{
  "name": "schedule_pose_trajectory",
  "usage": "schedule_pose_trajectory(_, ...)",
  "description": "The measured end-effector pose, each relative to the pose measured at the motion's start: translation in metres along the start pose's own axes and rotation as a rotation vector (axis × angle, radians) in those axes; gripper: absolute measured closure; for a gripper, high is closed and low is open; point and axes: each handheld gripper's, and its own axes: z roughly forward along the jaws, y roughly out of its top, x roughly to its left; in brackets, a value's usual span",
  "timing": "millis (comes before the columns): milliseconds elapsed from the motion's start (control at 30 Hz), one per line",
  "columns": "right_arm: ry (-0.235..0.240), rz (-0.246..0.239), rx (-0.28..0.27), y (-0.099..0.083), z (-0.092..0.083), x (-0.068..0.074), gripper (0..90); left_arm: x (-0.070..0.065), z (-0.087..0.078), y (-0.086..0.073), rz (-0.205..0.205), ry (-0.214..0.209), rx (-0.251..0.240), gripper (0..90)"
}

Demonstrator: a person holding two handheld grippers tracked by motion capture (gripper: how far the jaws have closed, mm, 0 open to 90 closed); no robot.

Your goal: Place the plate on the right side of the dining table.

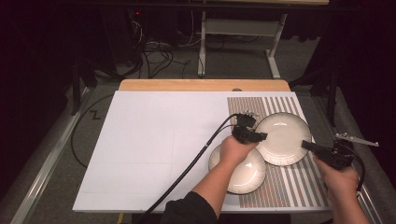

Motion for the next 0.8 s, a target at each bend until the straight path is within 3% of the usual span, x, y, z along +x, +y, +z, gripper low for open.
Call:
schedule_pose_trajectory(100, -0.006, 0.0, 0.003, 0.0, 0.001, 0.0, 86.0, 0.0, -0.004, 0.002, 0.012, 0.002, -0.015, 57.4)
schedule_pose_trajectory(133, -0.011, 0.004, 0.006, 0.001, 0.002, 0.0, 85.8, -0.001, -0.009, 0.004, 0.033, 0.025, -0.043, 55.2)
schedule_pose_trajectory(200, -0.015, 0.012, 0.009, 0.0, 0.004, -0.002, 85.5, -0.002, -0.016, 0.006, 0.046, 0.032, -0.07, 50.3)
schedule_pose_trajectory(400, -0.018, 0.021, 0.013, 0.002, 0.007, -0.002, 85.1, -0.006, -0.041, 0.004, 0.152, 0.063, -0.106, 42.3)
schedule_pose_trajectory(533, -0.029, 0.027, 0.021, 0.003, 0.01, -0.003, 84.3, -0.005, -0.055, -0.001, 0.162, 0.062, -0.122, 38.2)
schedule_pose_trajectory(700, -0.035, 0.033, 0.031, 0.004, 0.014, -0.005, 83.5, -0.005, -0.094, -0.021, 0.155, 0.028, -0.203, 33.4)
schedule_pose_trajectory(800, -0.039, 0.034, 0.041, 0.004, 0.016, -0.007, 82.8, -0.005, -0.118, -0.035, 0.167, 0.033, -0.237, 31.2)
